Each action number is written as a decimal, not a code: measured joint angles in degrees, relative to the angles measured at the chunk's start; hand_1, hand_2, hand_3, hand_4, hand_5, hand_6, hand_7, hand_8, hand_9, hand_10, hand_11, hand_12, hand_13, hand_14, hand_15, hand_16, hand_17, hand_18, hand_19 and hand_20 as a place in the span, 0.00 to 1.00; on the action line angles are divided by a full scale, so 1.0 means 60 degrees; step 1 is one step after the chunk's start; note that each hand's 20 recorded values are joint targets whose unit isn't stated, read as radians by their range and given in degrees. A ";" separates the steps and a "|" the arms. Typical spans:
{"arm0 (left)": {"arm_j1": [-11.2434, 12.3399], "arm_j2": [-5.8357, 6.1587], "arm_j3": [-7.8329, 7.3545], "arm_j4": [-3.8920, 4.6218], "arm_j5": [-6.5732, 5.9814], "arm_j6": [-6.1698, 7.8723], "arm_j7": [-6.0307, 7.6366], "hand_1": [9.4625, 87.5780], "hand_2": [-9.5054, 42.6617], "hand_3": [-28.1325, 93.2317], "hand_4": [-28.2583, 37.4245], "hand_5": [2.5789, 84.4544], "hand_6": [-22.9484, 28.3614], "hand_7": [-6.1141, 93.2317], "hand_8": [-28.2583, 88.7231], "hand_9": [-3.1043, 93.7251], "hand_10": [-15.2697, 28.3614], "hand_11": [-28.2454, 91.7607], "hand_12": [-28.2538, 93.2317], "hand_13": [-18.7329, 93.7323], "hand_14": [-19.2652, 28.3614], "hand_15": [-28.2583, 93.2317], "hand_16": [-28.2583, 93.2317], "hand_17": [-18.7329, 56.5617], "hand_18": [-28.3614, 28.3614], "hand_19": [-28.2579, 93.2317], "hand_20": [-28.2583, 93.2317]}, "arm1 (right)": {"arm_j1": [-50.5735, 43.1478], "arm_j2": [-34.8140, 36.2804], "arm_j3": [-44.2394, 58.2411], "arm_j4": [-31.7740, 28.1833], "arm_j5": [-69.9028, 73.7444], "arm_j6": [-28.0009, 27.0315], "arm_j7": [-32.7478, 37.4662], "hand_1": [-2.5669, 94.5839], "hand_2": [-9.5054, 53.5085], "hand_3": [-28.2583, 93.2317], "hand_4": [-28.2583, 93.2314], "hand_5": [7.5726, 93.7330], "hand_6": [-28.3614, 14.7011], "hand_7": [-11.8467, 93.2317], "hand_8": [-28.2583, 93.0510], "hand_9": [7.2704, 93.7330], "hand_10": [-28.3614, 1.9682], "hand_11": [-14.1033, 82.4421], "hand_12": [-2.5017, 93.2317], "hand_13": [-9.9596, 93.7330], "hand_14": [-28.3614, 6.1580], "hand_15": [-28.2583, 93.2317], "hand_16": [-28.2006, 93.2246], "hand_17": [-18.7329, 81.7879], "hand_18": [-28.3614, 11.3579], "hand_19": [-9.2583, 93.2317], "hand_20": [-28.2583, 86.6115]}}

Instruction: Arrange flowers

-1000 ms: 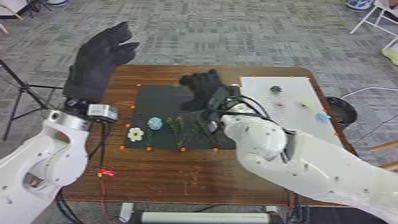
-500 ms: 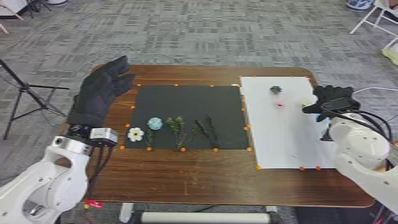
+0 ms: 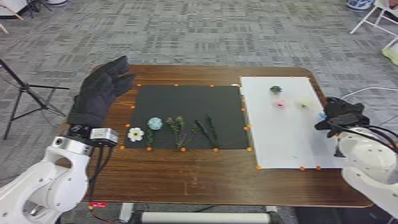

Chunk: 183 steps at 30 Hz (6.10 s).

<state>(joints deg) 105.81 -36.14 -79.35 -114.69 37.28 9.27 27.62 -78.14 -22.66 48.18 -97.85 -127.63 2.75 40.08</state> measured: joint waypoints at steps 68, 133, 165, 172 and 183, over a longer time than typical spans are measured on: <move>-0.0361 0.0558 -0.0030 0.0007 0.0004 -0.0071 -0.0003 0.20 0.13 0.80 0.04 0.35 0.50 0.24 0.17 0.28 0.61 0.40 0.39 0.35 0.69 0.47 0.28 0.13 0.85 0.54 0.35 | 0.0692 0.0671 0.0124 -0.0798 0.0043 -0.1999 -0.1724 0.40 0.00 0.94 0.00 0.38 0.66 0.34 0.12 0.46 0.71 0.31 0.21 0.56 0.58 0.89 0.45 0.38 0.23 0.85 0.74; -0.3279 0.1385 0.1737 0.0435 -0.0101 0.0287 0.0709 0.20 0.14 0.80 0.04 0.35 0.50 0.24 0.17 0.29 0.61 0.40 0.39 0.35 0.69 0.47 0.28 0.13 0.85 0.55 0.35 | 0.8712 -0.7419 -0.8172 0.2982 0.0668 0.2087 -0.2533 0.46 0.00 0.96 0.11 0.81 0.70 0.55 0.24 0.92 0.74 0.42 0.59 0.79 0.65 0.88 0.52 0.52 0.18 0.94 0.73; -0.3227 0.1286 0.1725 0.0422 -0.0114 0.0231 0.0706 0.20 0.14 0.80 0.04 0.35 0.50 0.24 0.17 0.29 0.61 0.40 0.39 0.35 0.69 0.47 0.28 0.13 0.85 0.55 0.35 | 0.8381 -0.7812 -0.8787 0.3089 0.0340 0.0014 -0.2788 0.50 0.00 0.91 0.04 0.75 0.74 0.54 0.22 0.87 0.77 0.39 0.58 0.74 0.65 0.89 0.52 0.48 0.19 0.92 0.74; -0.3221 0.1272 0.1742 0.0426 -0.0114 0.0221 0.0705 0.20 0.14 0.80 0.04 0.35 0.50 0.24 0.17 0.29 0.61 0.40 0.39 0.35 0.69 0.47 0.28 0.13 0.85 0.54 0.35 | 0.8263 -0.7801 -0.8639 0.3092 0.0248 -0.0881 -0.2423 0.45 0.00 0.88 0.00 0.67 0.72 0.48 0.23 0.77 0.74 0.43 0.54 0.73 0.64 0.89 0.52 0.47 0.18 0.91 0.74; -0.3172 0.1252 0.1665 0.0426 -0.0114 0.0209 0.0706 0.20 0.14 0.80 0.04 0.35 0.50 0.24 0.17 0.29 0.61 0.40 0.39 0.35 0.69 0.47 0.28 0.13 0.85 0.54 0.35 | 0.8103 -0.7608 -0.8142 0.2988 0.0259 -0.0758 -0.2165 0.35 0.00 0.94 0.00 0.51 0.63 0.38 0.12 0.57 0.56 0.57 0.32 0.69 0.60 0.90 0.51 0.45 0.16 0.91 0.74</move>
<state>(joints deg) 86.78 -28.63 -69.36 -112.14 36.59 10.52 31.86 -29.52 -68.31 -0.68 -79.93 -126.07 -1.80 27.09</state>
